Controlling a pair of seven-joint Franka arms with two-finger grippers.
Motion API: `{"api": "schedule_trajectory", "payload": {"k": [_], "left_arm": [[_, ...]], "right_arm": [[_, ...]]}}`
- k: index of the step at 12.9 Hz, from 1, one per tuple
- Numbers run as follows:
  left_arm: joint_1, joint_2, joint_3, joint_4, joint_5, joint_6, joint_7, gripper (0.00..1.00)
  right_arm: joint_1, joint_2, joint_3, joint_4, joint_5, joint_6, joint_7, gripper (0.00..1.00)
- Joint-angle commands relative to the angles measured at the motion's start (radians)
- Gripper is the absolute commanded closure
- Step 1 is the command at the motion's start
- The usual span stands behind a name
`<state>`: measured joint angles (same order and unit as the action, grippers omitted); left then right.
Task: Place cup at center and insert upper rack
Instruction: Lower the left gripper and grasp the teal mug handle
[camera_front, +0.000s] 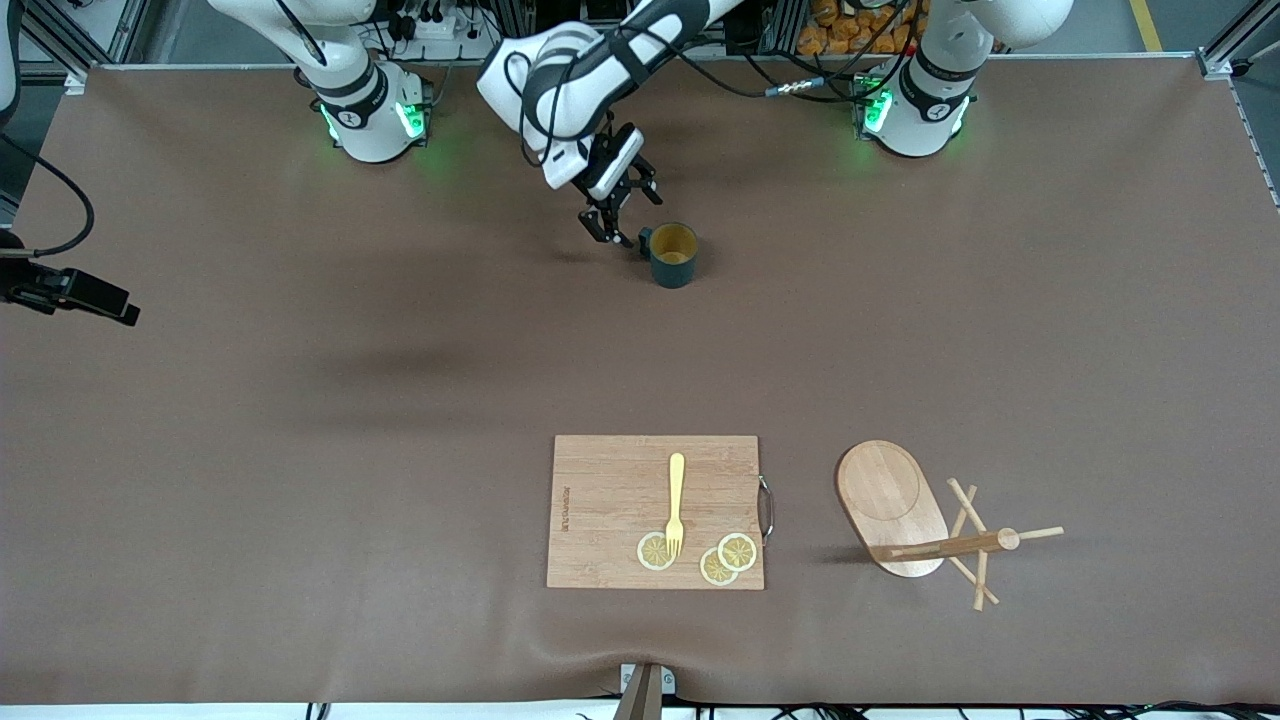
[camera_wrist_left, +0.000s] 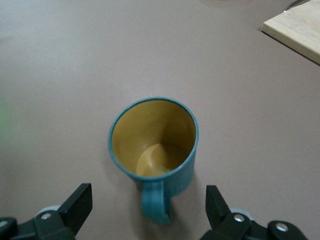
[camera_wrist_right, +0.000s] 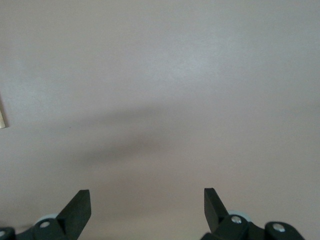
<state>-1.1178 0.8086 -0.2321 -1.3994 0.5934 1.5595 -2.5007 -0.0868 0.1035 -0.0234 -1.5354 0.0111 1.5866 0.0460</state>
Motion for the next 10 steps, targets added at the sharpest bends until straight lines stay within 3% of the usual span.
{"api": "schedule_trajectory", "payload": {"k": [1, 9, 10], "left_arm": [[-0.027, 0.064, 0.019, 0.080, 0.020, -0.029, -0.009, 0.00], [-0.037, 0.092, 0.019, 0.085, 0.020, -0.004, -0.047, 0.00], [-0.037, 0.090, 0.023, 0.086, 0.019, -0.004, -0.041, 0.05]], "right_arm": [[0.002, -0.010, 0.005, -0.005, 0.014, 0.007, -0.012, 0.00], [-0.005, -0.008, 0.003, 0.003, 0.004, 0.010, -0.060, 0.00], [-0.007, -0.008, 0.002, 0.014, 0.004, 0.009, -0.060, 0.00]]}}
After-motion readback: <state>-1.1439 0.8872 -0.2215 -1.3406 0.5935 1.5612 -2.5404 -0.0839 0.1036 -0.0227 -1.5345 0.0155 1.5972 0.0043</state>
